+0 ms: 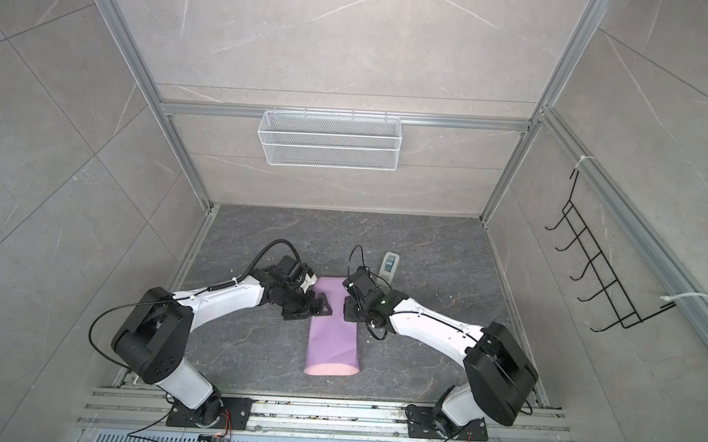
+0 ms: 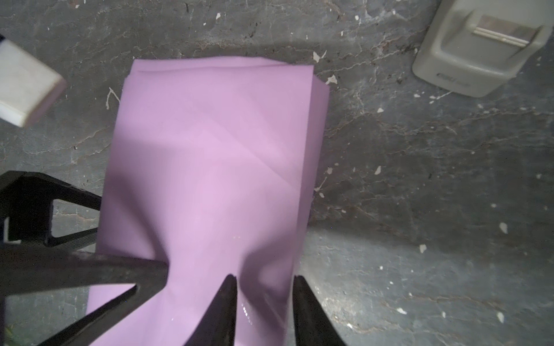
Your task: Wrap the gift box in paper
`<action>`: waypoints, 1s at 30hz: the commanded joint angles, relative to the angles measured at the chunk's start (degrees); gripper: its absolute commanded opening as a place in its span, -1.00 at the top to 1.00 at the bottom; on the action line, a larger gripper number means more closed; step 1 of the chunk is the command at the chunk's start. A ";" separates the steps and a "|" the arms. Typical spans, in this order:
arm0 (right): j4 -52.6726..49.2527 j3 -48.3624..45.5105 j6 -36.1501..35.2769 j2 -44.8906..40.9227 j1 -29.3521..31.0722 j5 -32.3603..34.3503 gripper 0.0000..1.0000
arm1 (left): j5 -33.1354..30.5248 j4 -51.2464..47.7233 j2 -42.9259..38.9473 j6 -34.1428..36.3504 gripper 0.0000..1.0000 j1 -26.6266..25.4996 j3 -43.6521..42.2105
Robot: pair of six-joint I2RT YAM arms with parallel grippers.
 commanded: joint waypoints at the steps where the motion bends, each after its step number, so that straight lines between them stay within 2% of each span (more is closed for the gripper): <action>1: 1.13 -1.08 0.85 0.63 -0.32 -0.87 0.31 | -5.75 -4.10 3.76 1.60 -0.94 -0.92 -1.61; 15: 2.88 -2.38 2.21 1.01 -1.06 -2.89 0.31 | -5.67 -4.10 4.04 1.56 -0.95 -0.89 -1.41; 30: 13.41 -6.80 5.20 1.23 -4.25 -11.84 0.23 | -5.55 -4.22 4.18 1.56 -0.94 -0.95 -1.07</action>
